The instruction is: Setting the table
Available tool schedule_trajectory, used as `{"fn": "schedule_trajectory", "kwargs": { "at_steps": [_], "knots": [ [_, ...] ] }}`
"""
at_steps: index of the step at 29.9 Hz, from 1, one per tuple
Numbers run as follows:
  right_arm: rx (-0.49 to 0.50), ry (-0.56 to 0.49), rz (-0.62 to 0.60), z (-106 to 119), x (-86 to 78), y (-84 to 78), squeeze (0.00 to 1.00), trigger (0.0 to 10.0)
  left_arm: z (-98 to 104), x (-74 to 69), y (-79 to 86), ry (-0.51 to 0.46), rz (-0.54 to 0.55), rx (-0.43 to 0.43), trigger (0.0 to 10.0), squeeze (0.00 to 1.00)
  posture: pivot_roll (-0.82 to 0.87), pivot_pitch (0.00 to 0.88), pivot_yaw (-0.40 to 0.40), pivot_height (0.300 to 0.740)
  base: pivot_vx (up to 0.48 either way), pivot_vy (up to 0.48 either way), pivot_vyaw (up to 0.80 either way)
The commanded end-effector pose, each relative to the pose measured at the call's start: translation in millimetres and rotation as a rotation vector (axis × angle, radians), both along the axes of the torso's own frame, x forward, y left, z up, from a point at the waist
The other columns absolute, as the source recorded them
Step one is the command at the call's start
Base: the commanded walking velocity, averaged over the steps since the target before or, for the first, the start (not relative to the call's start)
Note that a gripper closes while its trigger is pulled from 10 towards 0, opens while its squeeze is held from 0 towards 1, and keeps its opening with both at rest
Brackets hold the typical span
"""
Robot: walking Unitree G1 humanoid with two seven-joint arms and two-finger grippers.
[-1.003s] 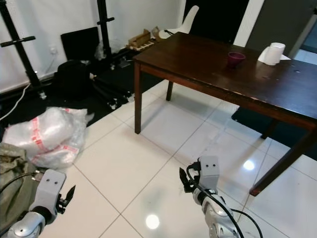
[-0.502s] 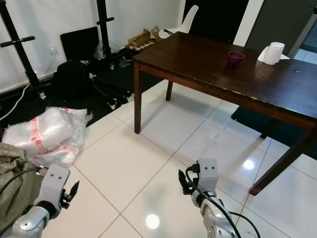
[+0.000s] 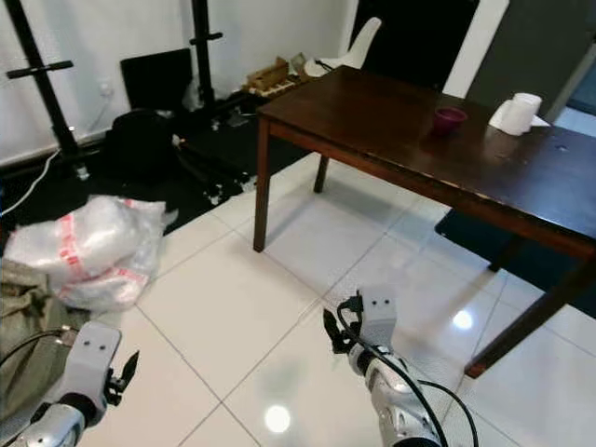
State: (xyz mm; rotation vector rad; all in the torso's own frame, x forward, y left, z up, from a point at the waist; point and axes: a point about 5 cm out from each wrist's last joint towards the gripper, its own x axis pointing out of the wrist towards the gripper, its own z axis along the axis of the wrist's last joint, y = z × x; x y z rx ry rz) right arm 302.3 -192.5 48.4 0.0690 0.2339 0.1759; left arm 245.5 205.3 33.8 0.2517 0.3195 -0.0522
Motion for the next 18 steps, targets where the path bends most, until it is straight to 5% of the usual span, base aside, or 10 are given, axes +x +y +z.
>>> {"fn": "schedule_trajectory", "kwargs": {
  "at_steps": [1,11,18],
  "knots": [
    [-0.006,0.028,-0.019,-8,-6.8,-5.2,0.0,10.0,0,2.2,-5.0,0.004,0.0,-0.013,10.0,0.0,0.04,0.0,0.002,0.74,0.0,0.0,0.0],
    [0.013,0.003,-0.056,-9,-13.6,-5.9,0.0,10.0,6,14.5,-7.2,-0.015,-0.035,-0.001,10.0,0.0,0.01,0.0,0.027,0.74,0.0,0.0,0.0],
    [0.056,-0.151,-0.046,25,-2.8,-2.0,0.0,10.0,38,29.2,-6.9,-0.161,0.022,-0.027,10.0,0.0,0.01,0.0,0.027,0.74,0.0,0.0,0.0]
  ]
}}
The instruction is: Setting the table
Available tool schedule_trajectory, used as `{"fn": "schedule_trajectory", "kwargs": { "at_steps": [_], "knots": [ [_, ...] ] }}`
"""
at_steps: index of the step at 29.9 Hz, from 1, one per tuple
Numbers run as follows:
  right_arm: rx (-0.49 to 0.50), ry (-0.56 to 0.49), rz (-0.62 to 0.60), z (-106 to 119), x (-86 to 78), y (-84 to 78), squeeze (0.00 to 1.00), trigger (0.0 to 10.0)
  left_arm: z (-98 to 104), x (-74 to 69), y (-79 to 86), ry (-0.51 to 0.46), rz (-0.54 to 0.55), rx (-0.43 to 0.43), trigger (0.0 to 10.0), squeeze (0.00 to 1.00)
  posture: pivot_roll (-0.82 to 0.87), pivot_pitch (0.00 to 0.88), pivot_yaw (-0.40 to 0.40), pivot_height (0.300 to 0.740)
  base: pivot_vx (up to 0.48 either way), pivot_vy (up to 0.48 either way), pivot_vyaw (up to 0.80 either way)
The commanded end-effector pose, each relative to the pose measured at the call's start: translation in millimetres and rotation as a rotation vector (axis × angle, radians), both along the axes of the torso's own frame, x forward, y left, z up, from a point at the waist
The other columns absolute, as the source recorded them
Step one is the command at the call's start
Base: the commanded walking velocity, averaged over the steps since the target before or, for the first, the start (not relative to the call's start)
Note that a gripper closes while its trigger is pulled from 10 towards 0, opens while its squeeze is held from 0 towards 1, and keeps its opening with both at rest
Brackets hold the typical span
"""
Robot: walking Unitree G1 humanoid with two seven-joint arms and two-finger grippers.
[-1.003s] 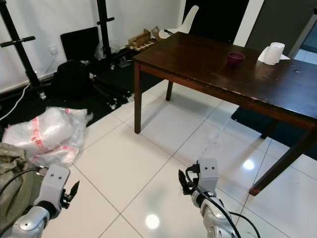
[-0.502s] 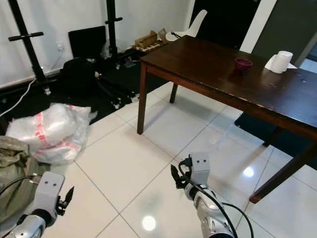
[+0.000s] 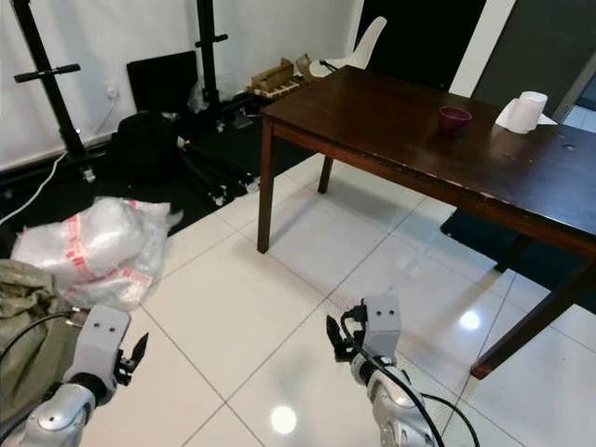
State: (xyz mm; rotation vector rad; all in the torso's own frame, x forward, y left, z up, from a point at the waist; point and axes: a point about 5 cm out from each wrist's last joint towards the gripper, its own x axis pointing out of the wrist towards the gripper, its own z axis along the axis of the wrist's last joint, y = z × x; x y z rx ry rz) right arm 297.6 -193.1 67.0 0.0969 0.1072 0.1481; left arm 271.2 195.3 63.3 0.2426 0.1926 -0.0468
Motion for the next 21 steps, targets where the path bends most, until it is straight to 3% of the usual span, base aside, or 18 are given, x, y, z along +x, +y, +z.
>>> {"fn": "schedule_trajectory", "kwargs": {
  "at_steps": [1,4,8,21],
  "knots": [
    [0.033,-0.053,-0.008,13,4.2,-0.6,0.0,10.0,14,6.2,4.3,-0.063,0.048,-0.027,10.0,0.0,0.01,0.0,0.026,0.74,0.0,0.0,0.0],
    [0.054,-0.141,0.006,37,12.4,3.2,0.0,10.0,38,15.3,8.8,-0.161,0.097,-0.066,10.0,0.0,0.0,0.0,0.025,0.74,0.0,0.0,0.0],
    [0.059,-0.179,0.012,51,17.9,5.1,0.0,10.0,47,19.4,10.1,-0.193,0.093,-0.057,10.0,0.0,0.0,0.0,0.024,0.74,0.0,0.0,0.0],
    [0.057,-0.133,0.019,41,10.3,7.0,0.0,10.0,42,18.2,5.8,-0.166,0.083,-0.049,10.0,0.0,0.0,0.0,0.03,0.74,0.0,0.0,0.0]
  ]
}}
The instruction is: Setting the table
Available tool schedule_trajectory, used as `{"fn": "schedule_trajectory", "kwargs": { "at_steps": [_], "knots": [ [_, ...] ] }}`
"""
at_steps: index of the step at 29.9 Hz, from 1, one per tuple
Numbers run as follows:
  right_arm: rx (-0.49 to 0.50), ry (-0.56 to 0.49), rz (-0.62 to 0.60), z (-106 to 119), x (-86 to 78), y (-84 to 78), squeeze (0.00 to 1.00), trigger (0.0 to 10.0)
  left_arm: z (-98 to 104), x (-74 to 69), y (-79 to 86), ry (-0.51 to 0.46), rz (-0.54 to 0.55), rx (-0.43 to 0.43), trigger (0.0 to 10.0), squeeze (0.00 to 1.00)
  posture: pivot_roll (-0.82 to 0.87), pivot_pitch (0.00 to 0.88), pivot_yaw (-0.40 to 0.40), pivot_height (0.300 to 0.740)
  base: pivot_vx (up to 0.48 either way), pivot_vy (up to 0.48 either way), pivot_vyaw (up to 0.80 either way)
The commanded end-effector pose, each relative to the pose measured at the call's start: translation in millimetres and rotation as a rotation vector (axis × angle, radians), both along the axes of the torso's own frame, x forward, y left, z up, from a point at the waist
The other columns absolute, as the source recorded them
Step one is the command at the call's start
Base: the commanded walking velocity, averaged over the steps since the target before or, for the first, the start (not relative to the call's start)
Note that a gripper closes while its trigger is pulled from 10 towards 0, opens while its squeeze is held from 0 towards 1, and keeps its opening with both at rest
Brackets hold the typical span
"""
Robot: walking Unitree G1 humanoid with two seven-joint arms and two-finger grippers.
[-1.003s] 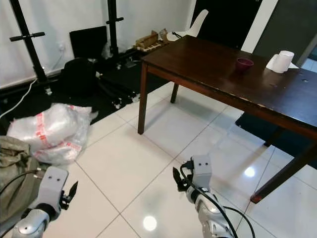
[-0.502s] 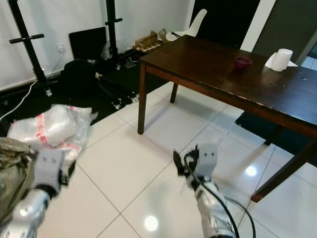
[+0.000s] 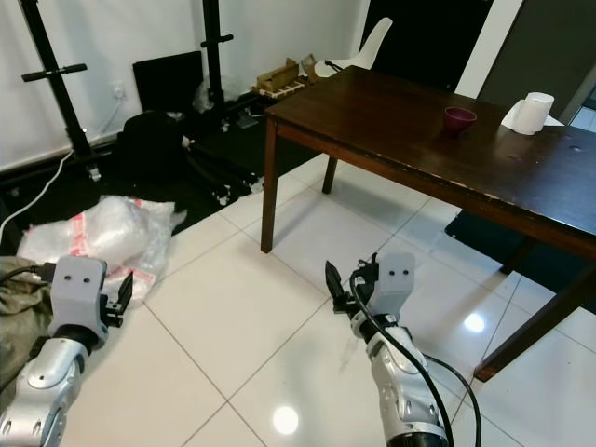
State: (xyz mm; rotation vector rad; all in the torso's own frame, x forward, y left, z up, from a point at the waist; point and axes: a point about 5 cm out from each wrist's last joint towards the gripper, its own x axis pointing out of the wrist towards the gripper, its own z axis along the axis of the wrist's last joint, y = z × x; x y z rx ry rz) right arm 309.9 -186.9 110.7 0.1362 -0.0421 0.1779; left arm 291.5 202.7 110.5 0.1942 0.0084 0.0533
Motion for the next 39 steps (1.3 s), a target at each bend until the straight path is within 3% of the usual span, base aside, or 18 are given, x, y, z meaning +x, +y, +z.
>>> {"fn": "schedule_trajectory", "kwargs": {
  "at_steps": [1,9,39],
  "knots": [
    [0.005,0.018,0.002,-3,-2.6,1.1,0.0,10.0,-4,-1.4,-3.2,0.018,-0.009,-0.005,10.0,0.0,0.0,0.0,0.031,0.74,0.0,0.0,0.0],
    [0.006,0.036,0.008,-6,-3.6,1.9,0.0,10.0,-2,0.6,-7.1,0.002,-0.029,0.004,10.0,0.0,0.0,0.0,0.032,0.74,0.411,0.0,0.0],
    [0.007,0.057,-0.014,-8,-7.0,-5.4,0.0,10.0,-2,1.5,-16.1,0.002,-0.074,-0.001,10.0,0.0,-0.02,0.0,0.036,0.74,0.48,0.0,-0.75]
  ]
}}
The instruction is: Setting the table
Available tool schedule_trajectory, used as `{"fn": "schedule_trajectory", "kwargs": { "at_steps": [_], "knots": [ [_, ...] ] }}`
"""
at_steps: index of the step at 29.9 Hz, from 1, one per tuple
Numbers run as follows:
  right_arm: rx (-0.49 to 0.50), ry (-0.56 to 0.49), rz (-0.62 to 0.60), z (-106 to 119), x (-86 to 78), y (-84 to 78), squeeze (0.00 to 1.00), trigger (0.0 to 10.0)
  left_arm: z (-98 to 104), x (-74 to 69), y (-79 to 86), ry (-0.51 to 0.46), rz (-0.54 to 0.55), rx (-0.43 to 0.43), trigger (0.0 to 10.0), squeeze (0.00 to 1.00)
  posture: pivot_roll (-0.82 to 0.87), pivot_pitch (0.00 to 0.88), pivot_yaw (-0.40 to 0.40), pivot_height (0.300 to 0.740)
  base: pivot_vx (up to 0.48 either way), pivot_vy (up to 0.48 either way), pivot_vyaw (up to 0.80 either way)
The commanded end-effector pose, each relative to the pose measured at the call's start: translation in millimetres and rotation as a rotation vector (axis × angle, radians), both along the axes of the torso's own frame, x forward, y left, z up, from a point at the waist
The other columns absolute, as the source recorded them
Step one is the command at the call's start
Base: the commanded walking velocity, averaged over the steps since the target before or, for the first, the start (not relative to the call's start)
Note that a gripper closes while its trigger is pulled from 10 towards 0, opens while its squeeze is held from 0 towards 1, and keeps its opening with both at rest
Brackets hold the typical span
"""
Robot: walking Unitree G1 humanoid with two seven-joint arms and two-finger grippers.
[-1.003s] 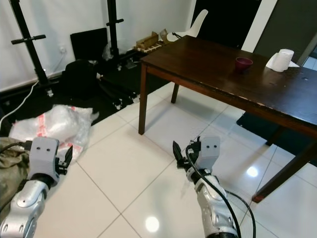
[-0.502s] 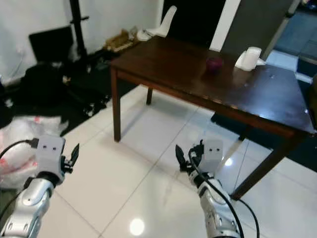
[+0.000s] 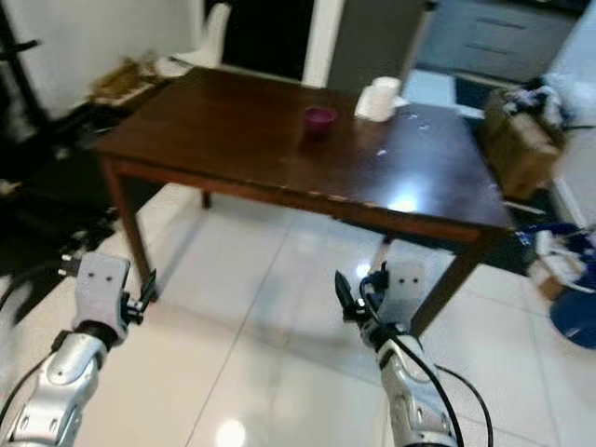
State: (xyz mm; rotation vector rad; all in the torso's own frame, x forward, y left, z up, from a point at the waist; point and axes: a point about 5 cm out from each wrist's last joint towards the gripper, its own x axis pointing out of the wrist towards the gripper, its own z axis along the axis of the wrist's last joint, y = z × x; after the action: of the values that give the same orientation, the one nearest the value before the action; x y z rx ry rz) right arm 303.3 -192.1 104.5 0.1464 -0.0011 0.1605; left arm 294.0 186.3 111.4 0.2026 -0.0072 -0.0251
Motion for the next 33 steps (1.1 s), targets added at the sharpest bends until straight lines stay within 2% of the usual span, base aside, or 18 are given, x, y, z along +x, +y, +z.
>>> {"fn": "schedule_trajectory", "kwargs": {
  "at_steps": [1,3,6,7,8,9,13,17,18,21,33],
  "knots": [
    [0.0,0.014,0.001,-2,-0.4,-0.1,0.0,10.0,-3,-1.0,0.3,0.01,0.005,-0.009,10.0,0.0,-0.02,0.0,0.036,0.74,0.48,0.0,-0.75],
    [-0.002,0.006,0.0,1,0.1,-0.4,0.0,10.0,0,0.0,0.2,0.003,0.007,-0.015,10.0,0.0,-0.02,0.0,0.039,0.74,0.48,0.0,-0.75],
    [0.008,-0.052,0.006,17,3.5,-0.6,0.0,10.0,18,4.6,-0.9,-0.06,0.016,-0.046,10.0,0.0,-0.02,0.0,0.041,0.74,0.48,0.0,-0.41],
    [0.008,-0.052,0.006,17,3.5,-0.6,0.0,10.0,18,4.6,-0.9,-0.06,0.016,-0.046,10.0,0.0,-0.02,0.0,0.041,0.74,0.48,0.0,0.0],
    [0.017,-0.095,0.028,30,6.8,2.4,0.0,10.0,33,8.4,-2.6,-0.108,0.016,-0.058,10.0,0.0,-0.02,0.0,0.042,0.74,0.48,0.0,0.0],
    [0.017,-0.095,0.028,30,6.8,2.4,0.0,10.0,33,8.4,-2.6,-0.108,0.016,-0.058,10.0,0.0,-0.02,0.0,0.042,0.74,0.48,0.0,0.0],
    [0.049,-0.181,0.128,60,13.2,19.5,0.0,10.0,59,16.1,-6.8,-0.195,0.016,-0.067,10.0,0.0,-0.02,0.0,0.045,0.74,0.48,0.0,0.0],
    [0.076,-0.2,0.181,68,14.2,29.3,0.0,10.0,66,17.8,-7.9,-0.218,0.014,-0.066,10.0,0.0,-0.02,0.0,0.046,0.74,0.48,0.0,0.0],
    [0.101,-0.215,0.242,75,14.0,41.7,0.0,10.0,71,18.1,-10.6,-0.239,0.002,-0.052,10.0,0.0,-0.02,0.0,0.046,0.74,0.48,0.0,0.0],
    [0.118,-0.221,0.265,79,13.9,49.1,0.0,10.0,74,17.1,-12.8,-0.246,-0.004,-0.049,10.0,0.0,-0.02,0.0,0.046,0.74,0.48,0.0,0.0],
    [0.141,-0.197,0.248,77,15.8,50.3,0.0,10.0,81,16.2,-11.1,-0.253,-0.009,-0.039,10.0,0.0,0.0,0.0,0.053,0.74,0.48,0.0,0.0]
  ]
}}
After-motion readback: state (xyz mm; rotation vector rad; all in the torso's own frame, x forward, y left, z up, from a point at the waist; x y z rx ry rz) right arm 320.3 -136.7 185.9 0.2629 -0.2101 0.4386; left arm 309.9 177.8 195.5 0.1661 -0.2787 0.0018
